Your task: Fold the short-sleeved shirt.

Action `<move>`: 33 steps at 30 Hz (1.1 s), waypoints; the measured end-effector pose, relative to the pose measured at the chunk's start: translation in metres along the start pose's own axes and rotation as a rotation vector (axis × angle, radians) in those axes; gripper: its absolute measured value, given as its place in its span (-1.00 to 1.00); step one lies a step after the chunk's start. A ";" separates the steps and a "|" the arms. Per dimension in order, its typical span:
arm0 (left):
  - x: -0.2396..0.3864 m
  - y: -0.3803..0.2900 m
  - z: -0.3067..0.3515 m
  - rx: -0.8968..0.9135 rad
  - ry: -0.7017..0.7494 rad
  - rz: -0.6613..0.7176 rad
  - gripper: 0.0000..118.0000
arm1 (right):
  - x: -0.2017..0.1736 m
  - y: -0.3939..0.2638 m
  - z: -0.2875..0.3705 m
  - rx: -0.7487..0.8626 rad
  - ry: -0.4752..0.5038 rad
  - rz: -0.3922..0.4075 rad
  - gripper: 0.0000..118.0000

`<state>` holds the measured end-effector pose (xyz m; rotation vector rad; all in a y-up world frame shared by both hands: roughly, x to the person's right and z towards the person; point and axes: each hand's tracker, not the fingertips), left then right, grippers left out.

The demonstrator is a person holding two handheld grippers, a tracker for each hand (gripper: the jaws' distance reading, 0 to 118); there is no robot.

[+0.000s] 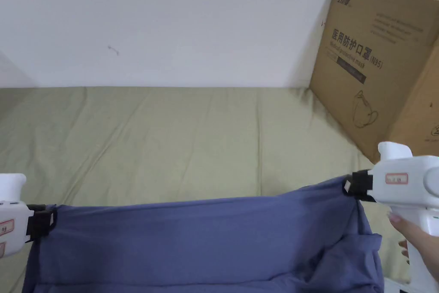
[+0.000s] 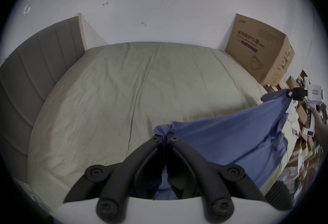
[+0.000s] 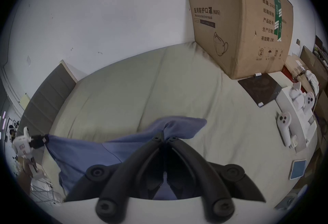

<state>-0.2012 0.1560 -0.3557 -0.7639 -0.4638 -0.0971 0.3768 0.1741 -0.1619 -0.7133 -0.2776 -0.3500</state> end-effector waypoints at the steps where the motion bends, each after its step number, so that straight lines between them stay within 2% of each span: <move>1: -0.002 -0.006 0.004 -0.012 -0.012 -0.013 -0.97 | 0.003 -0.017 0.010 -0.008 -0.006 0.012 -1.00; 3: -0.013 -0.019 0.009 -0.031 -0.042 -0.012 -0.97 | 0.014 -0.045 0.025 -0.034 0.002 0.009 -1.00; 6: -0.018 -0.050 0.032 -0.072 -0.095 0.003 -0.97 | 0.029 -0.093 0.048 -0.095 0.018 -0.041 -1.00; 9: -0.020 -0.083 0.045 -0.142 -0.125 -0.003 -0.97 | 0.050 -0.136 0.055 -0.202 0.047 -0.123 -1.00; 11: -0.017 -0.105 0.044 -0.183 -0.145 -0.018 -0.96 | 0.059 -0.157 0.052 -0.253 0.033 -0.185 -1.00; 13: -0.013 -0.120 0.044 -0.250 -0.157 -0.022 -0.96 | 0.065 -0.170 0.045 -0.280 0.026 -0.245 -1.00; 15: -0.009 -0.130 0.045 -0.282 -0.182 0.001 -0.96 | 0.070 -0.171 0.037 -0.281 0.007 -0.265 -1.00; 17: -0.014 -0.136 0.048 -0.271 -0.182 0.031 -0.83 | 0.069 -0.166 0.033 -0.294 0.013 -0.297 -0.98; 18: -0.021 -0.138 0.046 -0.264 -0.179 0.051 -0.63 | 0.069 -0.163 0.032 -0.319 0.017 -0.319 -0.79; 19: -0.025 -0.138 0.049 -0.260 -0.173 0.091 -0.16 | 0.069 -0.161 0.030 -0.334 0.022 -0.336 -0.17; 20: -0.027 -0.138 0.051 -0.264 -0.182 0.135 0.36 | 0.067 -0.157 0.030 -0.347 0.024 -0.343 0.36; 21: -0.032 -0.137 0.055 -0.249 -0.209 0.169 0.67 | 0.062 -0.154 0.034 -0.344 0.027 -0.334 0.65; 22: -0.035 -0.134 0.061 -0.217 -0.240 0.195 0.66 | 0.057 -0.149 0.040 -0.329 0.032 -0.325 0.67; 25: -0.022 -0.116 0.084 -0.115 -0.261 0.203 0.67 | 0.028 -0.126 0.065 -0.232 0.090 -0.209 0.67; 28: 0.021 -0.090 0.136 0.110 -0.262 0.184 0.68 | -0.014 -0.103 0.105 -0.009 0.159 -0.093 0.67; 29: 0.033 -0.084 0.147 0.193 -0.246 0.174 0.68 | -0.028 -0.096 0.118 0.077 0.153 -0.048 0.67; 33: 0.087 -0.074 0.180 0.497 -0.076 0.115 0.68 | -0.084 -0.092 0.165 0.450 0.137 0.102 0.66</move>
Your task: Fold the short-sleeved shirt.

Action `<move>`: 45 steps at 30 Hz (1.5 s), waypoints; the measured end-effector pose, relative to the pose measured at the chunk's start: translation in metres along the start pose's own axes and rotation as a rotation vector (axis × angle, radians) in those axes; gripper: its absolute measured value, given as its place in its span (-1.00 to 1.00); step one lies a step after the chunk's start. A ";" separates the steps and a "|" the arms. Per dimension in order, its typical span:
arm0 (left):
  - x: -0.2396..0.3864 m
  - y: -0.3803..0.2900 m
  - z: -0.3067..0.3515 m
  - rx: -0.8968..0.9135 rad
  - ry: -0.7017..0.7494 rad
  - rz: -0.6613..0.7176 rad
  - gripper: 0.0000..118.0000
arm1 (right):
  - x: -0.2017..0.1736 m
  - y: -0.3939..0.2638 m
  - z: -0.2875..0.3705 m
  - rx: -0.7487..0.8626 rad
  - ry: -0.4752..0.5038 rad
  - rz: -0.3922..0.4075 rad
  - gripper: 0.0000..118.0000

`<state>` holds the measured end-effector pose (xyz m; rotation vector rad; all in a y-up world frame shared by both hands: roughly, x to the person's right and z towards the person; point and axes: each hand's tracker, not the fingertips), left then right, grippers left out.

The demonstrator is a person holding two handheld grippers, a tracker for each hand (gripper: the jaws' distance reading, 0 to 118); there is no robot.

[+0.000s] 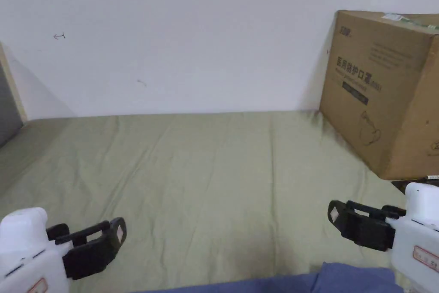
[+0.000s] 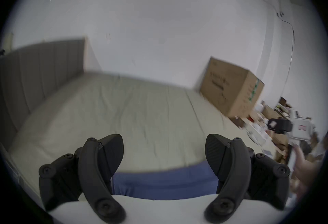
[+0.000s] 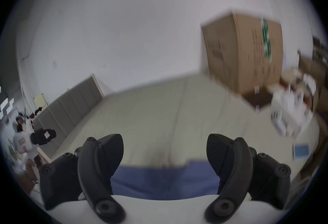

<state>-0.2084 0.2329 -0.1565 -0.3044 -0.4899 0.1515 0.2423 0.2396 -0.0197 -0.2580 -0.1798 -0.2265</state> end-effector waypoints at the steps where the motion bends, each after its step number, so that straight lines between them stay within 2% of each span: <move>1: 0.007 0.000 0.003 0.065 0.045 -0.023 0.68 | -0.012 0.000 0.009 0.105 0.018 0.026 0.65; 4: 0.036 0.000 0.012 0.174 0.119 -0.035 0.66 | -0.036 -0.006 0.033 0.340 0.024 0.019 0.59; 5: 0.041 -0.001 0.013 0.200 0.123 -0.036 0.62 | -0.042 -0.008 0.038 0.386 -0.006 0.020 0.41; 6: 0.047 -0.002 0.016 0.220 0.126 -0.043 0.51 | -0.046 -0.010 0.041 0.411 -0.021 0.028 -0.07; 7: 0.052 -0.004 0.019 0.234 0.135 -0.051 0.14 | -0.046 -0.011 0.041 0.386 -0.011 0.031 -0.92; 8: 0.055 -0.005 0.021 0.244 0.129 -0.057 -0.35 | -0.046 -0.011 0.039 0.368 -0.011 0.028 -1.00; 9: 0.057 -0.006 0.021 0.241 0.128 -0.062 -0.35 | -0.046 -0.013 0.035 0.336 -0.040 0.025 -1.00; 10: 0.060 -0.006 0.020 0.236 0.142 -0.074 -0.54 | -0.044 -0.015 0.031 0.320 -0.062 0.015 -1.00; 11: 0.063 -0.006 0.020 0.224 0.180 -0.091 -0.91 | -0.039 -0.017 0.028 0.291 -0.029 0.010 -1.00; 12: 0.062 -0.008 0.022 0.230 0.171 -0.079 -1.00 | -0.037 -0.018 0.026 0.269 -0.021 0.008 -1.00; 14: 0.054 -0.009 0.018 0.200 0.082 -0.012 -1.00 | -0.036 -0.023 0.024 0.260 -0.075 0.013 -1.00; 18: 0.041 -0.002 0.017 0.184 0.114 -0.021 -1.00 | -0.033 -0.025 0.024 0.262 -0.045 -0.020 -1.00; 20: 0.015 0.008 0.008 0.075 0.008 0.048 -1.00 | -0.034 -0.023 0.024 0.267 -0.062 0.007 -1.00; 22: -0.018 0.012 -0.006 -0.079 -0.064 0.139 -1.00 | -0.037 -0.020 0.032 0.344 -0.102 0.020 -1.00; 24: -0.056 0.004 -0.019 -0.199 -0.099 0.236 -1.00 | -0.043 -0.015 0.042 0.480 -0.122 0.022 -1.00; 26: -0.096 -0.013 -0.032 -0.305 -0.076 0.336 -1.00 | -0.049 -0.010 0.040 0.560 -0.125 0.090 -1.00; 29: -0.154 -0.044 -0.057 -0.548 -0.197 0.521 -1.00 | -0.051 0.002 0.015 0.385 -0.071 0.121 -1.00; 30: -0.173 -0.058 -0.065 -0.637 -0.229 0.572 -0.98 | -0.052 0.002 0.008 0.340 -0.066 0.117 -1.00; 31: -0.191 -0.074 -0.070 -0.675 -0.219 0.628 -0.77 | -0.054 0.000 0.003 0.331 -0.067 0.119 -1.00; 32: -0.204 -0.087 -0.072 -0.695 -0.199 0.664 -0.43 | -0.055 -0.003 0.002 0.350 -0.064 0.118 -1.00; 33: -0.208 -0.099 -0.071 -0.719 -0.201 0.707 0.09 | -0.057 -0.006 0.002 0.353 -0.059 0.119 -1.00; 34: -0.218 -0.114 -0.076 -0.747 -0.223 0.754 0.78 | -0.057 -0.009 0.000 0.346 -0.058 0.124 -1.00; 35: -0.225 -0.130 -0.081 -0.773 -0.245 0.800 0.99 | -0.059 -0.010 -0.003 0.330 -0.059 0.132 -1.00; 38: -0.243 -0.168 -0.093 -0.734 -0.328 0.928 0.99 | -0.065 -0.014 -0.011 0.281 -0.049 0.149 -1.00; 41: -0.232 -0.193 -0.103 -0.675 -0.430 1.018 1.00 | -0.069 -0.015 -0.019 0.235 -0.071 0.169 -1.00; 43: -0.221 -0.199 -0.116 -0.620 -0.560 1.059 1.00 | -0.067 -0.016 -0.021 0.221 -0.066 0.159 -1.00; 45: -0.218 -0.219 -0.135 -0.653 -0.602 1.100 1.00 | -0.067 -0.016 -0.022 0.223 -0.068 0.143 -1.00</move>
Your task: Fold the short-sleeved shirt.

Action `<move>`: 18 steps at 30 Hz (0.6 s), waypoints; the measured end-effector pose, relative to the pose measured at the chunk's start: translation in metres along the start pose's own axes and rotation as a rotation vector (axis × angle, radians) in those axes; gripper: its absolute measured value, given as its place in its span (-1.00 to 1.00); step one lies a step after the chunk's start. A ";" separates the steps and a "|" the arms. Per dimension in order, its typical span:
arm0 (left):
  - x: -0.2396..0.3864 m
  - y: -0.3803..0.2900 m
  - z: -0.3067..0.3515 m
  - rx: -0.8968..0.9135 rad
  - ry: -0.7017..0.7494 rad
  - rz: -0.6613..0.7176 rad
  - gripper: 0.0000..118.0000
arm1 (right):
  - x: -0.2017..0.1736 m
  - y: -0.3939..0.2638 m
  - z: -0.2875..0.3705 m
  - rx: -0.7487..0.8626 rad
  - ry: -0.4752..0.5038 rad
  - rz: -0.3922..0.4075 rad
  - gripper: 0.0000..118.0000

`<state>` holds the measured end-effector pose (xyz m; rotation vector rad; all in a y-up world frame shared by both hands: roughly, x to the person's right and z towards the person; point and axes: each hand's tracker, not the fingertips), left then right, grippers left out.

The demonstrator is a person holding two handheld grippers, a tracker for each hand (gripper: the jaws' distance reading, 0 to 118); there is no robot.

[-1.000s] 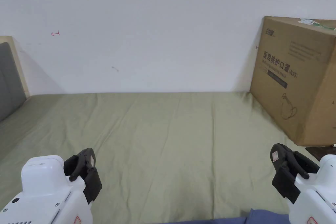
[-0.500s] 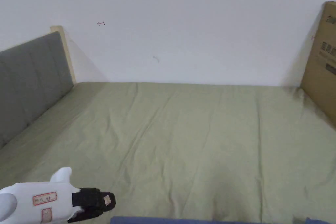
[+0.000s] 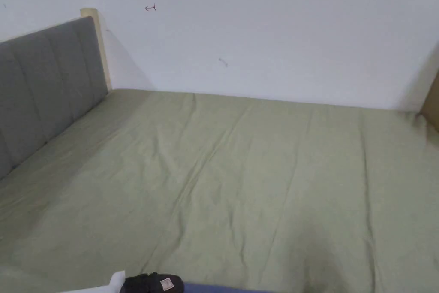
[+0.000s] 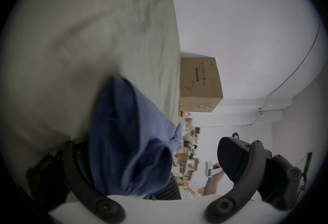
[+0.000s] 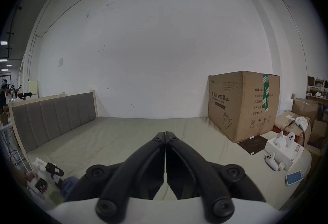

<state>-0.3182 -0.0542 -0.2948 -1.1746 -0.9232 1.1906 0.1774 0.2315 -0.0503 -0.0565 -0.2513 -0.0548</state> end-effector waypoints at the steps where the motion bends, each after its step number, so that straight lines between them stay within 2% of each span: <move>1: -0.004 -0.001 -0.007 -0.016 -0.017 -0.012 0.99 | 0.000 0.000 0.000 0.004 -0.008 -0.009 -1.00; 2: -0.006 -0.001 -0.008 -0.016 -0.010 -0.060 0.85 | 0.001 0.001 0.001 0.010 -0.020 -0.015 -1.00; 3: -0.010 -0.002 -0.004 0.038 0.085 -0.116 0.41 | 0.001 0.001 0.001 0.020 -0.038 -0.023 -1.00; 4: -0.017 -0.001 -0.005 0.068 0.275 -0.110 -0.93 | 0.003 0.002 0.003 0.030 -0.037 -0.039 -1.00; 5: -0.025 -0.004 -0.009 0.073 0.425 -0.106 -0.91 | 0.006 0.003 0.004 0.037 -0.033 -0.060 -1.00; 6: -0.017 -0.011 -0.006 0.118 0.154 -0.084 -0.90 | 0.009 0.004 0.004 0.032 -0.030 -0.078 -1.00; 8: 0.021 -0.028 -0.011 0.089 0.327 -0.125 -0.90 | 0.016 0.005 0.000 -0.023 -0.001 -0.104 -1.00; 12: 0.070 -0.032 -0.007 0.105 0.505 -0.262 -0.89 | 0.026 -0.001 0.002 -0.030 -0.016 -0.134 -1.00; 16: 0.141 -0.048 0.003 0.175 0.831 -0.611 -0.89 | 0.037 0.001 0.013 -0.004 0.011 -0.209 -1.00; 18: 0.172 -0.058 0.007 0.252 1.020 -0.734 -0.89 | 0.040 0.003 0.017 -0.006 0.007 -0.207 -1.00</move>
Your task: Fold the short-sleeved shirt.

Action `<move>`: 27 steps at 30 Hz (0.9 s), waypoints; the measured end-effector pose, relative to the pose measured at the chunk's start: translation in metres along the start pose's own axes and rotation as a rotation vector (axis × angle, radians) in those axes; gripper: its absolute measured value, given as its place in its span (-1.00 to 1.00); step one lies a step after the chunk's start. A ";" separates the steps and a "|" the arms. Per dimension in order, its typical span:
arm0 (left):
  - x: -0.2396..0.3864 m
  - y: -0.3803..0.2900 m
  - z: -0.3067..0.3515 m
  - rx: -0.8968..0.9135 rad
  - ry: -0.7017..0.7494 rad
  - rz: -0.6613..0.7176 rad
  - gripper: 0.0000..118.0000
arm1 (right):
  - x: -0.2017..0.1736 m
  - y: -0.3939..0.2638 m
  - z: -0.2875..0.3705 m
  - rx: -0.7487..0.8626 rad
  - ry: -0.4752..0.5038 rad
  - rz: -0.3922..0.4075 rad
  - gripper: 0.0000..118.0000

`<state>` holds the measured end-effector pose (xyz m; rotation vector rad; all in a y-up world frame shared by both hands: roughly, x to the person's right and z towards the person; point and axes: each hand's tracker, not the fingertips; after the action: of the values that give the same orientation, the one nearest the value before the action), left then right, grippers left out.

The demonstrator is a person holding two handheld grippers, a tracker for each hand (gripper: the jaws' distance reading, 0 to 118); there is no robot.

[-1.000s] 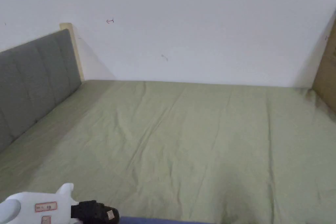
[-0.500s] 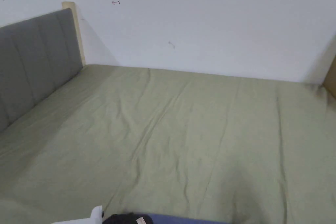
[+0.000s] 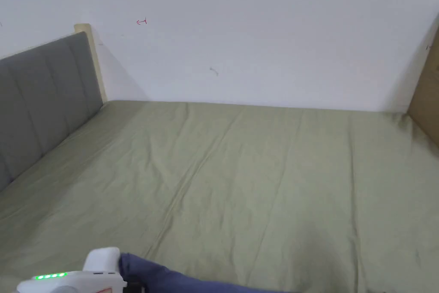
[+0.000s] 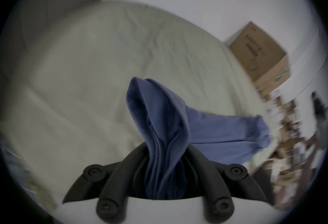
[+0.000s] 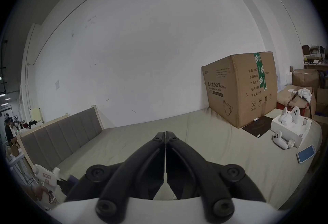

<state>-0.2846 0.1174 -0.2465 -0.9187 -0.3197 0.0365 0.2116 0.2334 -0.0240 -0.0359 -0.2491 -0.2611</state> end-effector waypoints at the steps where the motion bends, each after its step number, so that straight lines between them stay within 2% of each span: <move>1: 0.007 0.006 0.010 0.013 0.141 -0.057 -0.89 | 0.002 0.001 0.003 0.001 0.000 0.002 -1.00; 2: 0.014 0.010 0.018 0.016 0.283 -0.095 -0.89 | 0.004 0.001 0.005 0.003 0.004 0.004 -1.00; 3: 0.018 0.013 0.024 0.041 0.365 -0.113 -0.88 | 0.007 0.000 0.008 0.011 0.010 0.006 -1.00; 5: 0.020 0.019 0.036 0.069 0.256 -0.067 -0.88 | 0.010 0.001 0.012 0.015 0.022 0.000 -1.00; 6: 0.031 0.023 0.036 0.040 0.109 0.006 -0.88 | 0.010 0.001 0.013 0.014 0.021 -0.005 -1.00; 8: 0.054 0.025 0.029 -0.016 -0.062 0.091 -0.88 | 0.013 0.001 0.013 -0.004 0.030 -0.028 -1.00; 10: 0.098 0.027 0.016 -0.104 -0.231 0.097 -0.88 | 0.016 0.000 0.011 -0.042 0.034 -0.064 -1.00; 12: 0.133 0.026 -0.004 -0.167 -0.325 0.080 -0.88 | 0.018 -0.001 0.013 -0.048 0.032 -0.084 -1.00; 13: 0.152 0.024 -0.013 -0.184 -0.379 0.076 -0.67 | 0.019 -0.003 0.015 -0.045 0.032 -0.088 -1.00; 14: 0.164 0.023 -0.022 -0.205 -0.408 0.076 -0.27 | 0.019 -0.004 0.016 -0.046 0.032 -0.087 -1.00; 15: 0.176 0.022 -0.031 -0.245 -0.418 0.071 0.25 | 0.019 -0.004 0.016 -0.052 0.032 -0.082 -1.00; 16: 0.185 0.021 -0.036 -0.254 -0.426 0.058 0.64 | 0.019 -0.004 0.016 -0.060 0.035 -0.075 -1.00; 22: 0.175 0.023 -0.024 -0.203 -0.412 0.040 0.62 | 0.016 -0.008 0.015 -0.092 0.049 -0.024 -1.00; 23: 0.168 0.023 -0.021 -0.192 -0.396 0.042 0.58 | 0.015 -0.010 0.014 -0.095 0.054 -0.022 -1.00; 24: 0.160 0.022 -0.019 -0.186 -0.397 0.042 0.39 | 0.014 -0.011 0.012 -0.100 0.063 -0.022 -1.00; 26: 0.146 0.020 -0.018 -0.135 -0.407 0.061 -0.91 | 0.012 -0.013 0.009 -0.105 0.074 -0.019 -1.00; 27: 0.144 0.017 -0.021 -0.137 -0.415 0.068 -0.99 | 0.012 -0.015 0.007 -0.110 0.078 -0.015 -1.00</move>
<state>-0.1400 0.1358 -0.2348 -1.0560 -0.6822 0.2731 0.2171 0.2167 -0.0143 -0.1322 -0.1575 -0.2900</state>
